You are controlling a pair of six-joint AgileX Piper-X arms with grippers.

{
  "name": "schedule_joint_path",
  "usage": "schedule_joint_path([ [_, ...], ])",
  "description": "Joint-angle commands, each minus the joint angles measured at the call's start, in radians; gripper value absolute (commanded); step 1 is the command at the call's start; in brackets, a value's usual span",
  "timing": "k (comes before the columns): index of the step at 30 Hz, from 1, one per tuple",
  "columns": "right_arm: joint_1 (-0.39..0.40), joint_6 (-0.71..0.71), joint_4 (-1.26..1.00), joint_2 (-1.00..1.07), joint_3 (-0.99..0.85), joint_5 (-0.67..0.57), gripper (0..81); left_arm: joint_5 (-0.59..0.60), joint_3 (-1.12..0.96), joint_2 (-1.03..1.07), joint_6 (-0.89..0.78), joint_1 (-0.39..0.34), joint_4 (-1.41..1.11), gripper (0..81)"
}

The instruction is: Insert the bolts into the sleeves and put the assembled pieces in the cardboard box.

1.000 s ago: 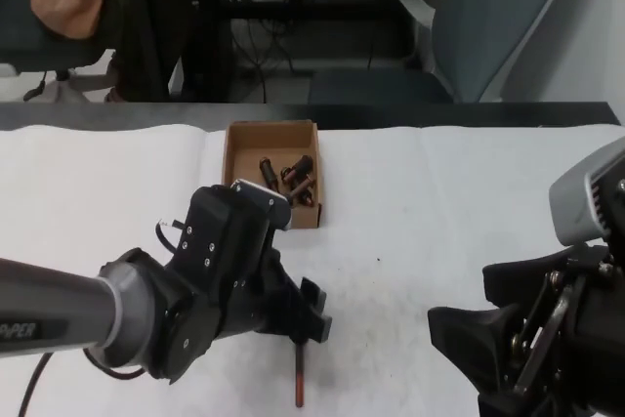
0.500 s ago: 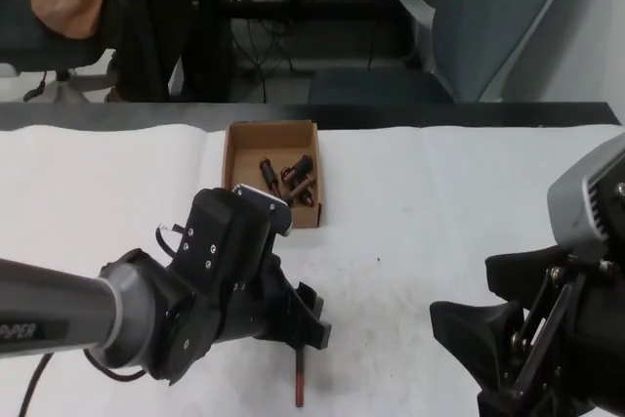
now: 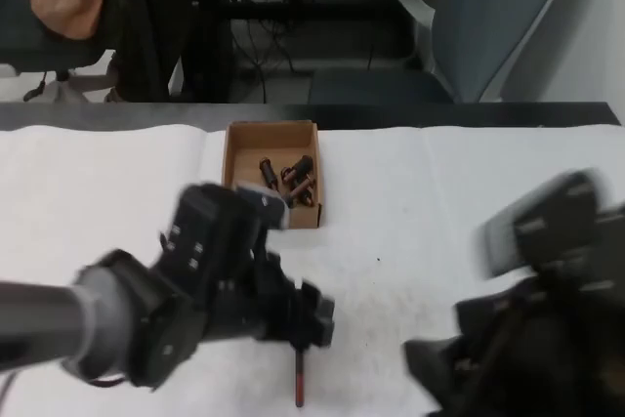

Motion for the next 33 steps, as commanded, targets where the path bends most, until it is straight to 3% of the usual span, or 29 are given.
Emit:
schedule_joint_path([
  [1, -0.004, -0.027, -0.100, 0.129, 0.003, -0.016, 57.0, -0.058, 0.041, -0.121, 0.034, 0.010, -0.005, 59.9],
  [7, -0.011, -0.103, -0.405, 0.380, 0.003, -0.020, 57.0, -0.116, 0.174, -0.326, 0.032, 0.055, 0.175, 59.9],
  [10, -0.056, -0.106, -0.484, 0.505, 0.001, -0.024, 57.0, -0.163, 0.257, -0.435, 0.037, 0.081, 0.194, 59.9],
  [15, -0.144, -0.113, -0.642, 0.661, 0.001, -0.070, 57.0, -0.184, 0.363, -0.621, 0.039, 0.150, 0.194, 45.9],
  [17, -0.173, -0.147, -0.730, 0.714, -0.006, -0.075, 57.0, -0.183, 0.390, -0.679, 0.041, 0.167, 0.190, 45.5],
  [27, -0.196, -0.386, -1.145, 0.916, -0.045, -0.130, 57.0, -0.181, 0.402, -0.725, 0.045, 0.169, 0.184, 44.9],
  [33, -0.193, -0.284, -1.123, 0.914, -0.039, -0.125, 57.0, -0.181, 0.402, -0.725, 0.045, 0.169, 0.161, 36.3],
])
